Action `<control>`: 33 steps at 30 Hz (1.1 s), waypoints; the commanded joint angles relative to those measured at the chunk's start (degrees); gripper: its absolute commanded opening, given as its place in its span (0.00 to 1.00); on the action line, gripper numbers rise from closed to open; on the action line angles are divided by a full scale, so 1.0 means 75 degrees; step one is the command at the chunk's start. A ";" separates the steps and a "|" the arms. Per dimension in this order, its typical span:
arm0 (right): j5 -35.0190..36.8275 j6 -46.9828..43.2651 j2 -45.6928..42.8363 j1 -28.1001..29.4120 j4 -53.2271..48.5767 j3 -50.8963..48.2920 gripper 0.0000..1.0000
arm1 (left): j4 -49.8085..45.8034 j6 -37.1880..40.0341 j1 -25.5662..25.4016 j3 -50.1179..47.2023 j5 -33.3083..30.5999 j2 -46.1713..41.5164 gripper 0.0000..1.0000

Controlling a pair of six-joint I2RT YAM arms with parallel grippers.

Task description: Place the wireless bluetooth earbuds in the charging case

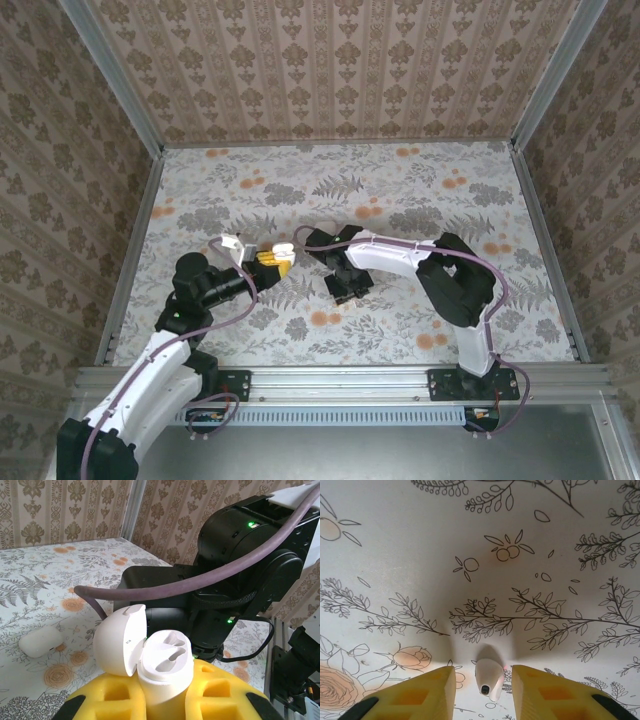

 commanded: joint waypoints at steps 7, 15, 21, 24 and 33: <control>0.0167 0.0124 0.0329 -0.0002 -0.0306 0.0046 0.30 | 0.0060 0.0130 0.0057 -0.0052 -0.0017 -0.0077 0.00; 0.0202 0.0157 0.0182 0.0002 -0.0335 -0.0044 0.18 | 0.0058 0.0120 0.0056 -0.0042 -0.0033 -0.0089 0.00; 0.0358 0.0239 -0.0581 -0.0046 -0.0149 -0.0230 0.13 | 0.0165 0.0040 0.0057 0.0006 -0.0035 -0.0088 0.00; 0.0469 0.0266 -0.1284 -0.0058 0.0185 -0.0421 0.09 | 0.0415 -0.0083 0.0056 -0.0019 -0.0024 -0.0067 0.00; 0.0388 -0.0002 -0.4233 0.0037 0.2424 -0.1322 0.04 | 0.1507 -0.0639 0.0003 0.0016 0.0255 0.0015 0.00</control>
